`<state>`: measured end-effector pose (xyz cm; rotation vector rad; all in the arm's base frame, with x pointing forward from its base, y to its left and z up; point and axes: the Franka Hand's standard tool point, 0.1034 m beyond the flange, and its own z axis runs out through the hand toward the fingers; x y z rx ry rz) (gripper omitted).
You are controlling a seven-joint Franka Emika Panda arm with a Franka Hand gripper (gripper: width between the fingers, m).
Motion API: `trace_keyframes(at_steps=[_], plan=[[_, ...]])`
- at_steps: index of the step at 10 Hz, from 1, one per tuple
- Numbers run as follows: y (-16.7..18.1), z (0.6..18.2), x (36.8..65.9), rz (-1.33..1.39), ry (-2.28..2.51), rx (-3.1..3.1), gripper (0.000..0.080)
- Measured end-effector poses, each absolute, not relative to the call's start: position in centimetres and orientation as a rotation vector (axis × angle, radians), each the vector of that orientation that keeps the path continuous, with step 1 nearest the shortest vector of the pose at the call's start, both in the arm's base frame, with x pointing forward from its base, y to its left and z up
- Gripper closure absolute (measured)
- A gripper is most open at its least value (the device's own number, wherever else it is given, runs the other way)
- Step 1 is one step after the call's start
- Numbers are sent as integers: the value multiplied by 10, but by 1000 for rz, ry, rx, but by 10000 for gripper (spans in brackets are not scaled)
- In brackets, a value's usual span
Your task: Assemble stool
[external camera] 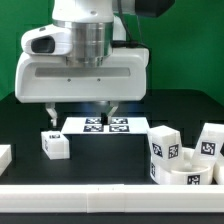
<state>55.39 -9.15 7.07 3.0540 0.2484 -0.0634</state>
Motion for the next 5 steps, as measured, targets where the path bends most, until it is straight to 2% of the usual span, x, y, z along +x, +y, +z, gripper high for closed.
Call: trace_keyframes(at_steps=[1, 2, 5], plan=[[-101, 62, 546, -64, 315, 3045, 150], [-116, 63, 541, -130, 330, 3072, 150], [-111, 64, 544, -176, 268, 3073, 150]])
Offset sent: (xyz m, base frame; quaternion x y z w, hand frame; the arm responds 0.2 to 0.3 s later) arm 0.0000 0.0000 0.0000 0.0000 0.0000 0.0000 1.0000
